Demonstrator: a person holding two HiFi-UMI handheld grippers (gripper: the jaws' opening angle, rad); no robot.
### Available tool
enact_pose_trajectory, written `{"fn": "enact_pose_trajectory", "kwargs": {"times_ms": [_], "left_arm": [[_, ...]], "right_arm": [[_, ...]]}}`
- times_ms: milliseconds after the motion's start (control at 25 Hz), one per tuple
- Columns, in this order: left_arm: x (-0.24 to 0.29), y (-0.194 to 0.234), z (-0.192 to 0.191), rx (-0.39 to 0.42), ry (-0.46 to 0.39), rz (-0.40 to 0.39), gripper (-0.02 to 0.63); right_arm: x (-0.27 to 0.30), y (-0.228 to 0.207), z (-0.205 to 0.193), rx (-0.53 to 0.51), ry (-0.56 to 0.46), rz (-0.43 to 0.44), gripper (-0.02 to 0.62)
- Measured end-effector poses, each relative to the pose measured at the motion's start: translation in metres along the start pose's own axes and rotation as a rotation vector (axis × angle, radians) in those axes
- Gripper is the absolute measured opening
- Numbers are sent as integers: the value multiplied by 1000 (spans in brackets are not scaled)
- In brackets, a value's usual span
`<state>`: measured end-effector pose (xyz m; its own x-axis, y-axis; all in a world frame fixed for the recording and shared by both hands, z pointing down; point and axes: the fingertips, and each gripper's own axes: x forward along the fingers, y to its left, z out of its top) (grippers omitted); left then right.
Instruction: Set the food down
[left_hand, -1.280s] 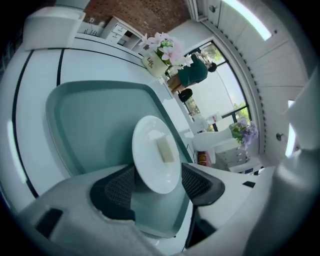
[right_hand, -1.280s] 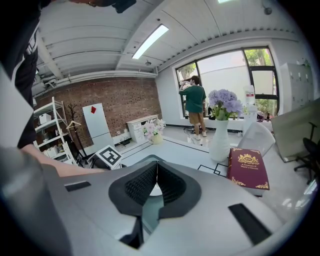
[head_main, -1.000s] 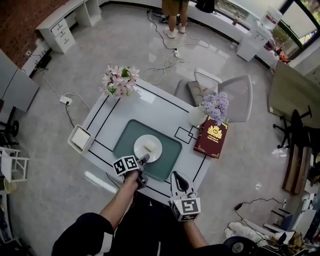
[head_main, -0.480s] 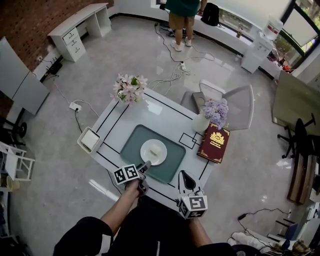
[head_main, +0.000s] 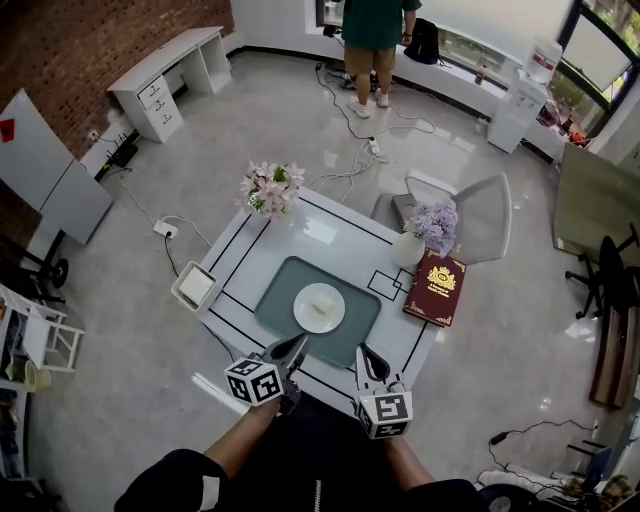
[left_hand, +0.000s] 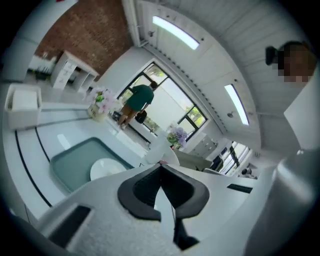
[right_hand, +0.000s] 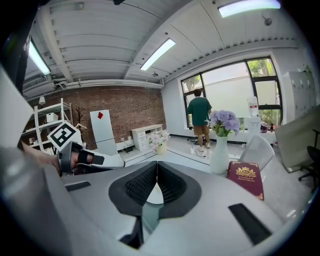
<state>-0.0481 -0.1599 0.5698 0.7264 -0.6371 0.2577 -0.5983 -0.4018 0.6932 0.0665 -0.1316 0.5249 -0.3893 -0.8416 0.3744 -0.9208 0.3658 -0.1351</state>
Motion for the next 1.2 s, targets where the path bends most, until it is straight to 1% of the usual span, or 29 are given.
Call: {"fn": "enact_pose_trajectory", "kwargs": {"times_ms": [120,200,280,360,480,680,960,1200], "left_arm": [[-10,-21,9,271,-30,19,5],[-18,-31,13,410,-45,35,5],[-26,-39,16,506,-61,50,5],[-30,-45,18,560,-76,61,5],[-31,-49,14,594,-85,62,5],[-32,-53,8,601,-73,45,5],[-35,-43,12,562,-60,55,5],[-33,-41,11,565,-44,45,5]], "right_arm": [[-1,6,-5,10,8,20,9],[-3,10,-5,6,6,29,9],[-3,15,-5,-9,-1,42,9],[-2,20,-2,-16,-9,57,9],[1,26,1,-25,-15,72,8],[5,33,5,-40,-16,88,8],[8,41,9,-43,-20,99,8],[8,40,10,-41,-23,90,8]]}}
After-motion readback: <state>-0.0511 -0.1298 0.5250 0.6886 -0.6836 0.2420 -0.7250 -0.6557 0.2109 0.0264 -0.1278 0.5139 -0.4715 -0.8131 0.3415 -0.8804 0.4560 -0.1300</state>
